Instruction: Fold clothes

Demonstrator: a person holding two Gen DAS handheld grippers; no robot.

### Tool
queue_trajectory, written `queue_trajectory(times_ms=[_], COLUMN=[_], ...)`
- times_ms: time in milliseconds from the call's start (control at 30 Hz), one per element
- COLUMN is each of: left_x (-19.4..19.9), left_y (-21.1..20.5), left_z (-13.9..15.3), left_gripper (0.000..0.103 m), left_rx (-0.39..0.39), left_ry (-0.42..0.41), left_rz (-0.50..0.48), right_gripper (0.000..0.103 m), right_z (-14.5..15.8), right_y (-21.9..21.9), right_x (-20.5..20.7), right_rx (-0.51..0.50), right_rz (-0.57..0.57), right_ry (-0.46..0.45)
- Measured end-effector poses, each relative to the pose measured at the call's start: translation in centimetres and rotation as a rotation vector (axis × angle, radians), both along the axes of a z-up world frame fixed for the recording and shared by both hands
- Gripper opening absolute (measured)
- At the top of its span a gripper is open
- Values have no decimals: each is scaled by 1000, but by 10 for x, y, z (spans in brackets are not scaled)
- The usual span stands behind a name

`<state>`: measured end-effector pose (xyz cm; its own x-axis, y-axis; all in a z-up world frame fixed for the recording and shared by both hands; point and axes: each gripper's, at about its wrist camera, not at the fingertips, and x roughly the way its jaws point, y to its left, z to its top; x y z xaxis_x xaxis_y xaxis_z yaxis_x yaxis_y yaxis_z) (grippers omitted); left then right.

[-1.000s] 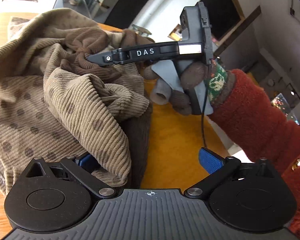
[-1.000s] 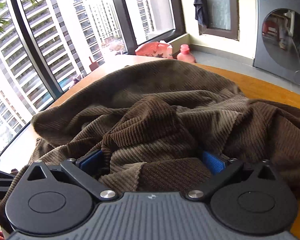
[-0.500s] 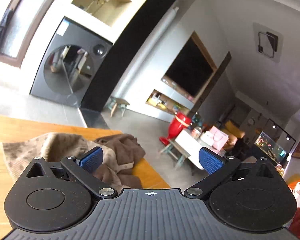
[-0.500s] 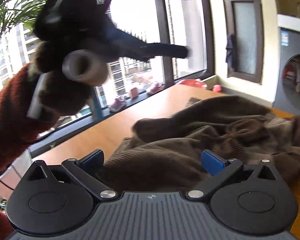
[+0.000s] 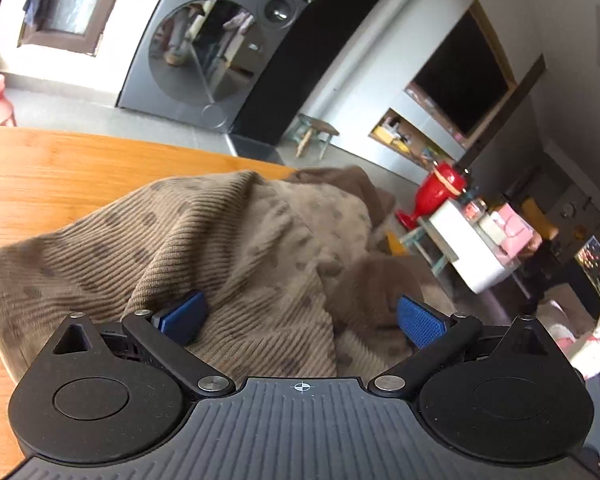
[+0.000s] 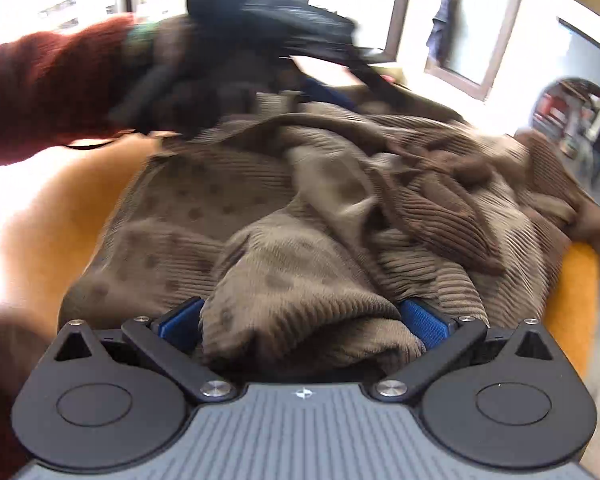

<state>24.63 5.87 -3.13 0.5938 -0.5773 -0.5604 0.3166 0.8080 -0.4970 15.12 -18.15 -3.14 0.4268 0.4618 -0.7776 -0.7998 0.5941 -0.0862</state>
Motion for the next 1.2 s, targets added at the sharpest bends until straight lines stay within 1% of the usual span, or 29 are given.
queue_trajectory(times_ms=[100,167,267,367,400,433,467,500,567,600,633,700,733,767,833,933,967,1033,1067,1133,1200], left_x=[-23,-38,-63,-99,-106,-113,-117,-119,-120,-119,-116,-113,-112,-111,-109,-109,-109,-106,-104,-101,-96], left_y=[-7,-12,-19,-22,-24,-26,-27,-27,-26,-24,-21,-11,-6,-1,6,25,29,33,34,38,35], left_z=[-2,-3,-5,-2,-2,-1,1,6,21,31,40,57,65,73,86,94,94,92,91,88,83], left_gripper=[103,103,103,103,103,103,103,103,103,103,103,103,103,103,103,103,103,103,103,103,103], left_rx=[29,49,70,-5,-42,-75,-98,-114,-144,-160,-180,-213,-228,-242,-260,-246,-241,-244,-246,-250,-252], left_ry=[-5,-9,-9,60,89,112,117,100,32,-9,-43,-104,-134,-165,-212,-242,-243,-231,-225,-212,-184], left_rz=[-45,-74,-119,-205,-246,-281,-310,-338,-381,-383,-378,-339,-315,-290,-216,-93,-67,-46,-35,-13,-19], right_gripper=[103,103,103,103,103,103,103,103,103,103,103,103,103,103,103,103,103,103,103,103,103], right_z=[3,5,22,57,67,73,80,85,82,72,65,52,45,40,23,-5,-6,-5,-3,1,5], right_y=[-18,-25,-37,-64,-70,-75,-80,-84,-82,-77,-70,-57,-44,-32,5,42,50,64,70,77,80], right_x=[28,37,39,29,28,34,39,44,53,63,69,83,94,102,117,122,115,99,83,52,15], right_rx=[-33,-54,7,218,290,346,402,454,481,495,525,585,622,638,616,556,530,482,452,362,254], right_rz=[-77,-125,-158,-122,-128,-160,-192,-226,-315,-359,-380,-419,-411,-399,-376,-261,-195,-64,18,140,266], right_ry=[-37,-69,-59,-24,-18,-9,-1,6,-13,-21,-11,12,38,62,130,246,255,286,294,252,192])
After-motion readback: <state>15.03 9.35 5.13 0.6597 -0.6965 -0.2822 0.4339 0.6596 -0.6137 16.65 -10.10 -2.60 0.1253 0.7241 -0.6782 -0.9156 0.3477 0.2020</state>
